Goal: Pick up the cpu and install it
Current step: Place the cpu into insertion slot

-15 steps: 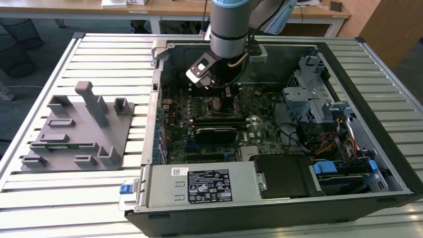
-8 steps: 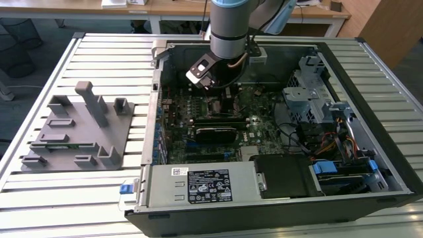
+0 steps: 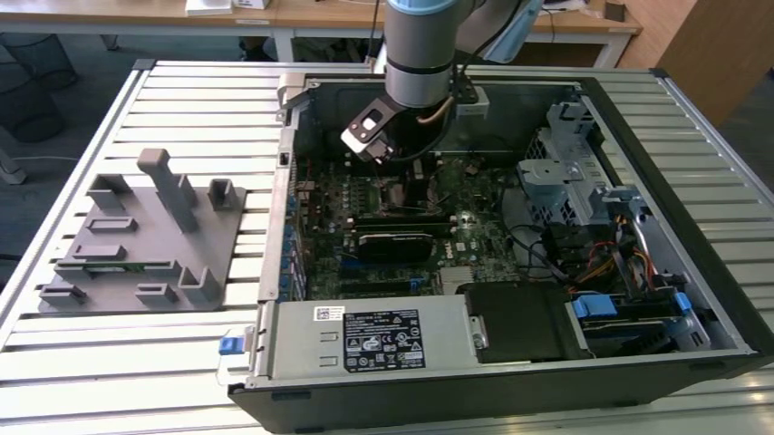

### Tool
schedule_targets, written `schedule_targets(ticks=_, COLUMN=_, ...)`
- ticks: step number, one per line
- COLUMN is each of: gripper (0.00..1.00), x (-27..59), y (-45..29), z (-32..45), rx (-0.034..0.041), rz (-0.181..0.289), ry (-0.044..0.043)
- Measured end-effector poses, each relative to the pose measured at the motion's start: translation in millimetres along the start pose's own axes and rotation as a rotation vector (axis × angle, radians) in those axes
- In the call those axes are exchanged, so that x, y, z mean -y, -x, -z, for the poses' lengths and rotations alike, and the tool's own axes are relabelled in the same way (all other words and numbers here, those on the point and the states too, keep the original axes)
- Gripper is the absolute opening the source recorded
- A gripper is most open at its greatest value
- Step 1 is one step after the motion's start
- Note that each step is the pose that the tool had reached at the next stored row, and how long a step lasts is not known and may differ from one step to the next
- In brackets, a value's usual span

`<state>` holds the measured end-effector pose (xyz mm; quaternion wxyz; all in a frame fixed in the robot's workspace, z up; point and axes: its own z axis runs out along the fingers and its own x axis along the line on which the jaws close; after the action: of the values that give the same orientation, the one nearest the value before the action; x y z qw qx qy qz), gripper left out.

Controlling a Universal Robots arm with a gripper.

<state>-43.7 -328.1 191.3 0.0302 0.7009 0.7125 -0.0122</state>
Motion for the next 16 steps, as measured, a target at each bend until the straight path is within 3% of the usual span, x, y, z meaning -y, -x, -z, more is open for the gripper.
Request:
schedule_targets(ticks=11, gripper=0.54, x=0.0, y=0.2, z=-2.5, rx=0.0042, rz=0.0, ry=-0.0029)
schedule_targets(ticks=16, gripper=0.6, x=0.1, y=0.3, z=-2.5, rx=0.0036, rz=0.0, ry=-0.0029)
